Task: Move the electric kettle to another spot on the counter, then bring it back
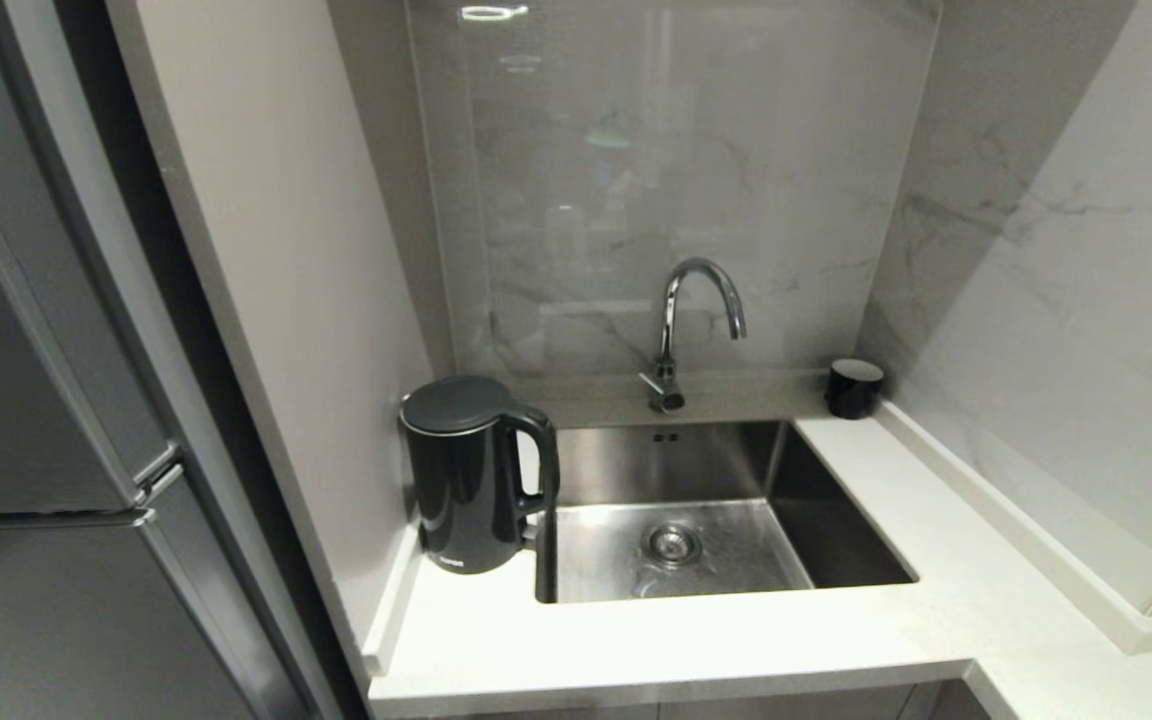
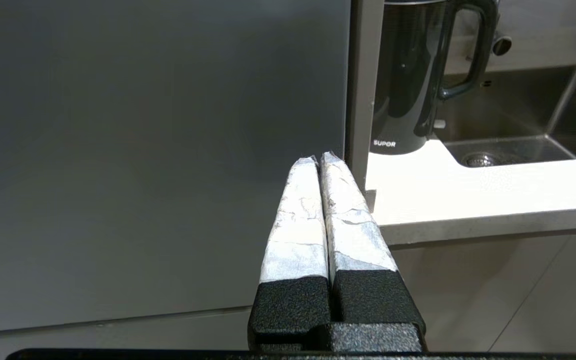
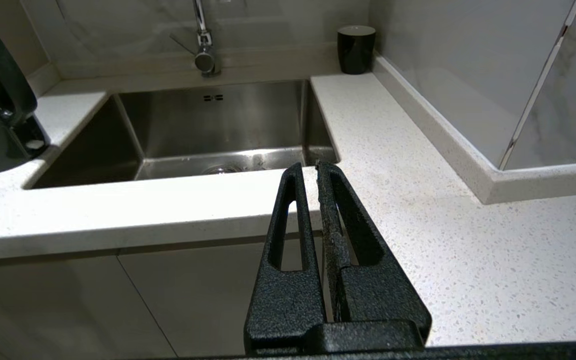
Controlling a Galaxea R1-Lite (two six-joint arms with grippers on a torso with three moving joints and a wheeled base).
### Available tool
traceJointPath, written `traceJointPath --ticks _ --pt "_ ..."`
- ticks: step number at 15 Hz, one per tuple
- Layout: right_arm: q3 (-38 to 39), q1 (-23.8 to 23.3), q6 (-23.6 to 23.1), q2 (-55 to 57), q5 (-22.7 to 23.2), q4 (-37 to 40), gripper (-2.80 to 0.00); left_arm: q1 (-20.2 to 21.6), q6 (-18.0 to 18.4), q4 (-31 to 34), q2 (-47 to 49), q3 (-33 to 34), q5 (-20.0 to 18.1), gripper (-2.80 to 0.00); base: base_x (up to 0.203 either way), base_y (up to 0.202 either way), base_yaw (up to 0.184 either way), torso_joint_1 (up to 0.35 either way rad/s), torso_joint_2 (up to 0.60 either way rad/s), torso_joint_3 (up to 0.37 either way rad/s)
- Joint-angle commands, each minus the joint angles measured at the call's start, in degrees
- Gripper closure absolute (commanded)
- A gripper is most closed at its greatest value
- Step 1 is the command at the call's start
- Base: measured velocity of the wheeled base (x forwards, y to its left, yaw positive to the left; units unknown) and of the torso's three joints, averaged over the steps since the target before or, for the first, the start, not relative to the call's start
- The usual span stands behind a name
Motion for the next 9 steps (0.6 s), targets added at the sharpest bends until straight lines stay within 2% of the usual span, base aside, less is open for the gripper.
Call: traceJointPath --ticks 1,9 --pt "0.0 0.0 0.0 0.0 0.0 0.0 0.00 0.0 0.0 0.0 0.1 0.3 0.0 0.00 0.000 0.000 0.000 -0.134 0.32 0.178" --pt "0.0 0.0 0.0 0.0 0.0 0.1 0.00 0.0 0.0 0.0 0.1 0.2 0.0 0.00 0.000 0.000 0.000 -0.129 0.33 0.195"
